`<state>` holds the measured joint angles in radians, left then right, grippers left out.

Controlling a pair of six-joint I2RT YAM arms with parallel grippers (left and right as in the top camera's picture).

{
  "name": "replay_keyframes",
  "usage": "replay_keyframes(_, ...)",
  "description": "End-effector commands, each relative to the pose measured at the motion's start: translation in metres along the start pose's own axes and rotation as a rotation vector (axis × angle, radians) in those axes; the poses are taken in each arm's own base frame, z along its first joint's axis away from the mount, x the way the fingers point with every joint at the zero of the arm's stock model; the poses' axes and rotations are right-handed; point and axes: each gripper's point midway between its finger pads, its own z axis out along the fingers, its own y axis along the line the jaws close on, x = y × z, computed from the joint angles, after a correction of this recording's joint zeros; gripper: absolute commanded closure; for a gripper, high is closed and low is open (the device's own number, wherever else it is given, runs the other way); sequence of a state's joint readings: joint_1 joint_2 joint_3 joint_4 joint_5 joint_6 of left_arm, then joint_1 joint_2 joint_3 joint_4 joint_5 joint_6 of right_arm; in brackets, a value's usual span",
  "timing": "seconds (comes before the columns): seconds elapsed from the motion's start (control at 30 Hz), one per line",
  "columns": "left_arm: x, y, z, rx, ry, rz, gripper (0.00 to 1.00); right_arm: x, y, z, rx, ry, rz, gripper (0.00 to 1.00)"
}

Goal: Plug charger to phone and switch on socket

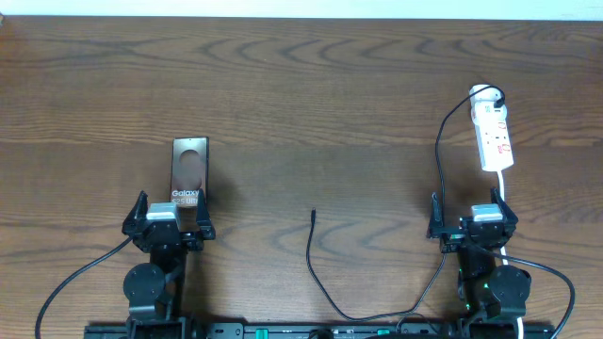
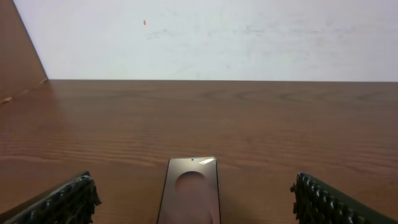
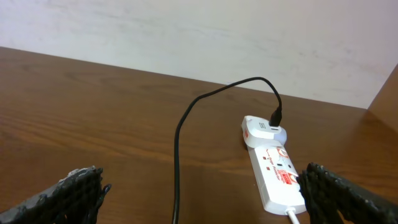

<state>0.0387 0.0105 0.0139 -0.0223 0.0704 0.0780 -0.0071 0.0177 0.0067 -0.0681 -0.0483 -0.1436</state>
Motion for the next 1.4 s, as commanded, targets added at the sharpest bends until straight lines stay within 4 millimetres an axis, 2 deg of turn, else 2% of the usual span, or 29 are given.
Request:
replay_keyframes(0.0, 0.016, -0.002, 0.0, 0.014, 0.054, -0.006, 0.02, 0.001, 0.0, 0.0, 0.0, 0.002, -0.011, 0.01)
replay_keyframes(0.5, 0.015, -0.003, 0.001, 0.015, 0.05, -0.007, 0.02, 0.001, 0.001, 0.0, -0.001, 0.001, -0.011, 0.01)
replay_keyframes(0.67, 0.013, -0.013, 0.0, 0.076, 0.046, -0.008, 0.02, 0.001, 0.001, 0.0, -0.001, 0.001, -0.011, 0.01)
replay_keyframes(0.8, 0.007, -0.013, -0.001, 0.079, 0.035, -0.007, 0.02, 0.001, 0.0, 0.0, 0.0, 0.002, -0.011, 0.01)
replay_keyframes(1.17, -0.04, -0.013, -0.01, 0.077, -0.031, 0.005, 0.02, 0.001, 0.001, 0.0, -0.001, 0.001, -0.011, 0.01)
replay_keyframes(1.37, -0.061, -0.012, -0.004, 0.079, 0.057, 0.024, 0.02, 0.001, 0.0, 0.0, 0.0, 0.002, -0.011, 0.01)
